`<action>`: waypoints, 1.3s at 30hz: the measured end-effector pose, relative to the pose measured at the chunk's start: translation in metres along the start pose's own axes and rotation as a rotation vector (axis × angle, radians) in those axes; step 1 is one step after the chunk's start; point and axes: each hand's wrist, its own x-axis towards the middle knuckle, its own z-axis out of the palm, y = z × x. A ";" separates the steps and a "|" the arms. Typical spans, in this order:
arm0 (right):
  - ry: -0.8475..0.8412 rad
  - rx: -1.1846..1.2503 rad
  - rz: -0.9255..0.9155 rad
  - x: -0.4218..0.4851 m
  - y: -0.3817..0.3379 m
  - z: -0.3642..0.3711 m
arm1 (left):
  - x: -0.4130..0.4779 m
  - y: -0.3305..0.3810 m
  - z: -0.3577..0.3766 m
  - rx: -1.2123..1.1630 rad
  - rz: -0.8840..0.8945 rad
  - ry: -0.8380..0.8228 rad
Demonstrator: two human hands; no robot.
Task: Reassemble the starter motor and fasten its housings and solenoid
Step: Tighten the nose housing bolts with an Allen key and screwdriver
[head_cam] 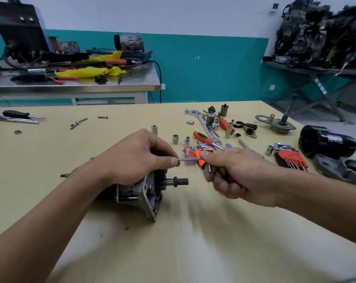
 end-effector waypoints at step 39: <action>0.420 -1.360 -1.205 0.017 0.016 -0.033 | -0.002 0.002 -0.002 -0.010 -0.005 -0.044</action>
